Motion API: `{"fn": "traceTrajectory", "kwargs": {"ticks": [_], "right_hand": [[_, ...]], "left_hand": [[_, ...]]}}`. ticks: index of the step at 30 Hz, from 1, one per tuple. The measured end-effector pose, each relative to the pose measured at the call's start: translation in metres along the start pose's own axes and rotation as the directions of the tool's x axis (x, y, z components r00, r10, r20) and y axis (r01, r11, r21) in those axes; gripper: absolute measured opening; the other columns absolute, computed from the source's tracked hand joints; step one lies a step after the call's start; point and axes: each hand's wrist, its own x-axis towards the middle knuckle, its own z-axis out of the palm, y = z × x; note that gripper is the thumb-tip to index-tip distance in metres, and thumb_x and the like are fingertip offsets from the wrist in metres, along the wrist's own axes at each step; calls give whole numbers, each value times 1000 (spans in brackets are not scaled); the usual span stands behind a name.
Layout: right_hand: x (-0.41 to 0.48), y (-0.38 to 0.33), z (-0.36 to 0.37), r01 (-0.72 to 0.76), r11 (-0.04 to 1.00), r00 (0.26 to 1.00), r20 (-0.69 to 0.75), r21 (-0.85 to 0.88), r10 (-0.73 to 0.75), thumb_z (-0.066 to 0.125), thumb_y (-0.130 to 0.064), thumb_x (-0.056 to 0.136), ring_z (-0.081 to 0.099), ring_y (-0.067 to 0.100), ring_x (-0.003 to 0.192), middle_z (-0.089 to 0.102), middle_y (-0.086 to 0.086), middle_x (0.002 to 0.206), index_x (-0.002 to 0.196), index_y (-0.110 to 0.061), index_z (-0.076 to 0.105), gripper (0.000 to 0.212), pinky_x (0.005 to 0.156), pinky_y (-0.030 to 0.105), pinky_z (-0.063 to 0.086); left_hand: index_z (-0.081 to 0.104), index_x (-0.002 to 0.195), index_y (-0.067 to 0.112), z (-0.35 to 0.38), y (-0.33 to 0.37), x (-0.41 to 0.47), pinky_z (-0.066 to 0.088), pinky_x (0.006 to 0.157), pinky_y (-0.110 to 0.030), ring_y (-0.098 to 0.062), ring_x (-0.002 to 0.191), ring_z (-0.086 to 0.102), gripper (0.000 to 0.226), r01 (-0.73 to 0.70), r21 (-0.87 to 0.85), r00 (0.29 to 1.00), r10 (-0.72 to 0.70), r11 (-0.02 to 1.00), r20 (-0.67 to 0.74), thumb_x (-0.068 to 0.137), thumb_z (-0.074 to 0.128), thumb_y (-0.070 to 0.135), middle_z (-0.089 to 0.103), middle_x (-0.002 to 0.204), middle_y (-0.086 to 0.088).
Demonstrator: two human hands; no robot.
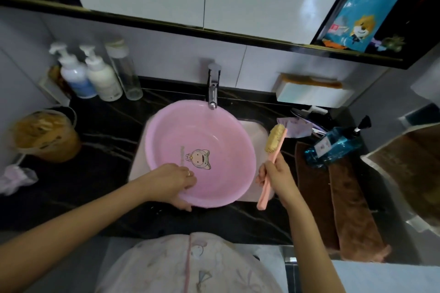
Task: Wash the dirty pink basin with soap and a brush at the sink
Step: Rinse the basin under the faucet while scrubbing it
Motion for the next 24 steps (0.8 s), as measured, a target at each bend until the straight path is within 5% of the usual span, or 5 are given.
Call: {"fn": "traceTrajectory", "kwargs": {"ticks": [5,8,12,19,24], "right_hand": [[17,1,6,-49,992,996,70,-114,57,31,-13,102,55,12,61,57,7,81,140,-20,33,39,55,24,49],[30,-4,7,1,989,996,86,-147,12,32,-16,102,49,8,56,56,3,76,137,-21,38,36,50,20,43],[50,-10,14,52,990,999,18,-132,-50,34,-16,102,49,8,55,56,5,75,128,-24,44,30,46,14,41],[84,3,19,80,949,990,-84,-304,-110,41,-13,96,64,15,90,61,-4,108,143,-30,36,50,78,33,57],[93,17,24,35,933,997,-56,-358,-59,40,-13,96,63,15,75,62,-4,96,147,-32,26,56,68,32,57]], "left_hand": [[58,82,25,-40,-18,33,46,69,-27,-7,72,56,21,235,-640,925,-371,731,-84,85,52,45,61,79,10],[62,84,21,-76,-47,76,49,70,-23,-10,73,59,12,146,-967,769,-638,211,-23,92,54,16,64,82,2],[60,101,7,-117,-84,125,54,75,-27,-16,84,64,30,14,-933,693,-669,-360,268,101,38,26,66,94,-6],[58,93,10,-120,-101,149,53,83,-28,-18,92,65,21,-90,-881,642,-703,-465,305,100,42,22,67,97,-8],[58,106,-2,-111,-104,159,56,79,-24,-15,86,68,20,-154,-867,598,-743,-474,300,96,50,13,69,93,-9]]}}
